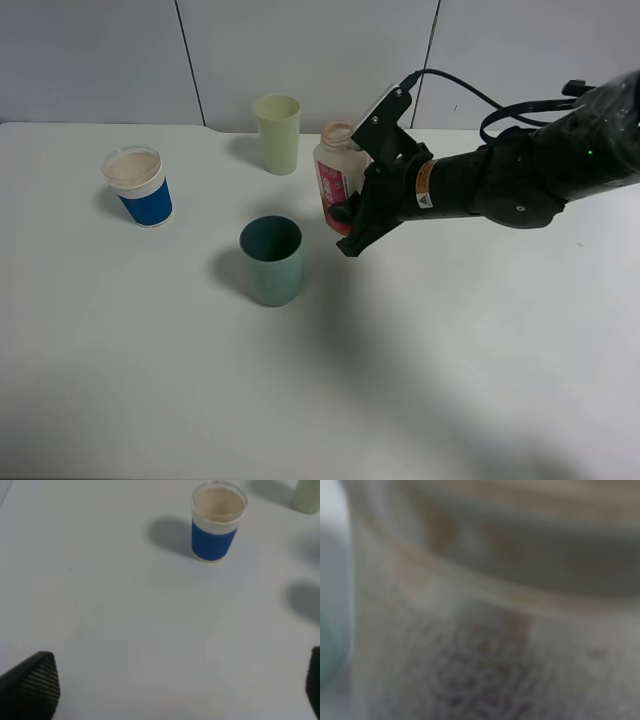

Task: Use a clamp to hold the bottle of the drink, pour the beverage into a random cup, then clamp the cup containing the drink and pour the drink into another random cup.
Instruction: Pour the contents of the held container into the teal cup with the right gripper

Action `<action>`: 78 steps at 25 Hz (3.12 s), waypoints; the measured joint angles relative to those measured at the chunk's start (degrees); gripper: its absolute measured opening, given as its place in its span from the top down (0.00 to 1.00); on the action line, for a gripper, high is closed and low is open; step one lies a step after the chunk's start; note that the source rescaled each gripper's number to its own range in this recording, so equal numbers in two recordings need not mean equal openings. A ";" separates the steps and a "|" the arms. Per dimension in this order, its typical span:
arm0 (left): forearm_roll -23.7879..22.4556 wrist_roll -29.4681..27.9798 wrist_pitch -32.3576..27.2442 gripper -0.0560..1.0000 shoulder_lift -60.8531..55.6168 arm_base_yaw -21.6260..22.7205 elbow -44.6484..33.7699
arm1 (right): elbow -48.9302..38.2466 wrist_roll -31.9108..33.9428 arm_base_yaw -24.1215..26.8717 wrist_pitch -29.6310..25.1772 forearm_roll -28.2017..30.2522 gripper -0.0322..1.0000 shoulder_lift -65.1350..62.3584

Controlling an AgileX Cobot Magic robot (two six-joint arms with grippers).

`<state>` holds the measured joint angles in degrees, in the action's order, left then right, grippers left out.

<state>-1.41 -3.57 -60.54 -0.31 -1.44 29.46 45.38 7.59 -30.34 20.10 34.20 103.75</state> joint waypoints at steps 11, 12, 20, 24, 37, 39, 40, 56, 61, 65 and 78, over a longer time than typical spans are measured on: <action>0.00 0.00 0.00 0.00 0.00 0.00 0.00 | 0.00 -0.19 -0.95 -5.06 -0.28 0.95 -5.76; 0.00 0.00 0.00 0.00 0.00 0.00 0.00 | 0.00 -0.19 -1.25 -5.45 -0.25 0.95 -6.06; 0.00 0.00 0.00 0.00 0.00 0.00 0.00 | 0.00 -0.69 -2.39 -8.80 -0.25 0.95 -6.39; 0.00 0.00 0.00 0.00 0.00 0.00 0.00 | 0.00 -3.11 -3.42 -9.99 -0.25 0.95 -6.39; 0.00 0.00 0.00 0.00 0.00 0.00 -0.02 | 6.60 -8.06 -6.75 -21.18 0.43 0.95 -6.39; 0.00 0.00 0.00 0.00 0.00 0.00 -0.02 | 7.96 -8.10 -7.40 -22.64 1.78 0.95 -6.39; 0.00 0.00 0.00 0.00 0.00 0.00 -0.02 | 8.44 -8.10 -7.68 -23.06 2.63 0.95 -6.39; 0.00 0.00 0.00 0.00 0.00 0.00 -0.02 | 9.83 -13.81 -9.79 -33.25 5.51 0.95 -6.39; 0.00 0.00 0.00 0.00 0.00 0.00 -0.02 | 9.83 -19.37 -9.79 -35.89 5.63 0.95 -6.39; 0.00 0.00 0.00 0.00 0.00 0.00 -0.02 | 9.83 -22.75 -10.08 -37.43 5.69 0.95 -6.39; 0.00 0.00 0.00 0.00 0.00 0.00 -0.02 | 9.90 -28.73 -11.49 -39.81 5.69 0.95 -6.39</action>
<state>-1.41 -3.57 -60.54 -0.31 -1.44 29.44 55.29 -21.14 -41.83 -19.71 39.89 97.36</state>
